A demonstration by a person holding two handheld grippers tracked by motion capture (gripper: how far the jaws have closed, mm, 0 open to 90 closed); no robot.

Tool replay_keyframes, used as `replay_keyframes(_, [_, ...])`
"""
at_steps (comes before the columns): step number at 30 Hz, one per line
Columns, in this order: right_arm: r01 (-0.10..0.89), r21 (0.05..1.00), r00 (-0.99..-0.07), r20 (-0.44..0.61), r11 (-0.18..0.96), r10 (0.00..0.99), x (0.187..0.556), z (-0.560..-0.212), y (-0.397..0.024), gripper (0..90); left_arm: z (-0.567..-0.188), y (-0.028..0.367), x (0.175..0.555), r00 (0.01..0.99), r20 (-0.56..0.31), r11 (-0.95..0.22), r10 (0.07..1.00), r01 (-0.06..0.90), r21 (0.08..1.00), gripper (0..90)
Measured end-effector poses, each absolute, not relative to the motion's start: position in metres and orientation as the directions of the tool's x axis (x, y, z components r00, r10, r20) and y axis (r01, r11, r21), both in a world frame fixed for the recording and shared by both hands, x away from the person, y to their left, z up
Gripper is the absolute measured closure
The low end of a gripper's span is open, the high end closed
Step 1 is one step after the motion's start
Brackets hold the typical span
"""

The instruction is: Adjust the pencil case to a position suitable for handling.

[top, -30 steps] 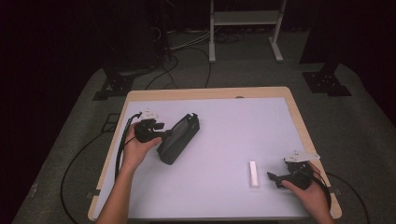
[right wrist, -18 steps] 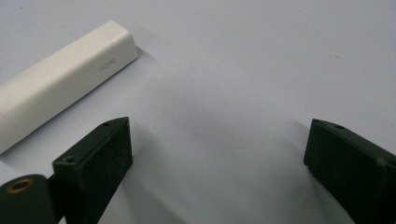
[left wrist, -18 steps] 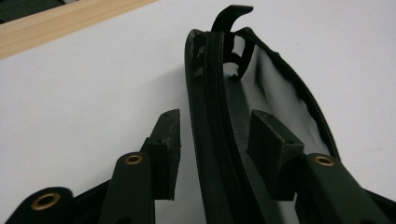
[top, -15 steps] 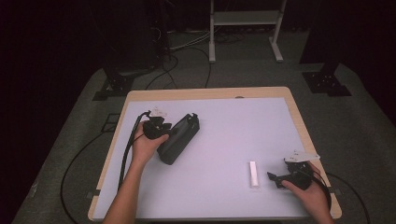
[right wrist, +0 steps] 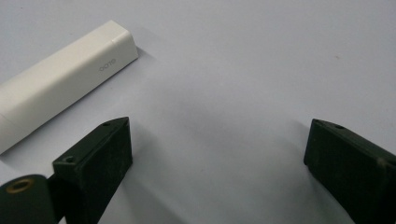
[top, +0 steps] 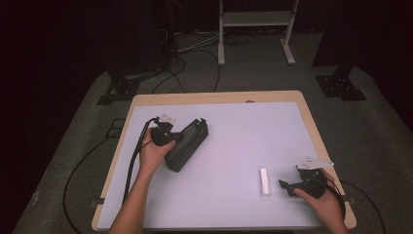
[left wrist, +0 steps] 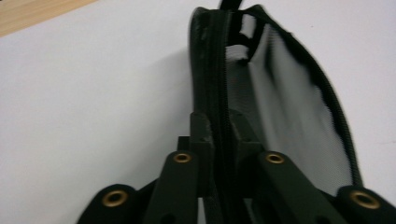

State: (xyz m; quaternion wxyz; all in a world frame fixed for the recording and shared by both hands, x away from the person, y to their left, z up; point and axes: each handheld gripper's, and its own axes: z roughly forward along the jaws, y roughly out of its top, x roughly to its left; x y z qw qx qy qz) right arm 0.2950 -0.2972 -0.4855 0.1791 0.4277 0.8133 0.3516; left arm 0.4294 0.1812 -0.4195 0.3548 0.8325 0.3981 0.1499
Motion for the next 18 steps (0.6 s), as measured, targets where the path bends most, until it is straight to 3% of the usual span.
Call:
replay_keyframes(4, [0.571,0.724,-0.570,0.010,0.387,0.822,0.295,-0.485,-0.297,6.7,-0.420,0.180,0.428,0.638,-0.044,-0.425,0.769,0.562,0.709,87.9])
replay_keyframes(18, [0.569,0.725,-0.571,0.009,0.388,0.821,0.295,-0.485,-0.297,6.7,-0.406,0.170,0.413,0.654,-0.078,-0.401,0.753,0.548,0.734,88.3])
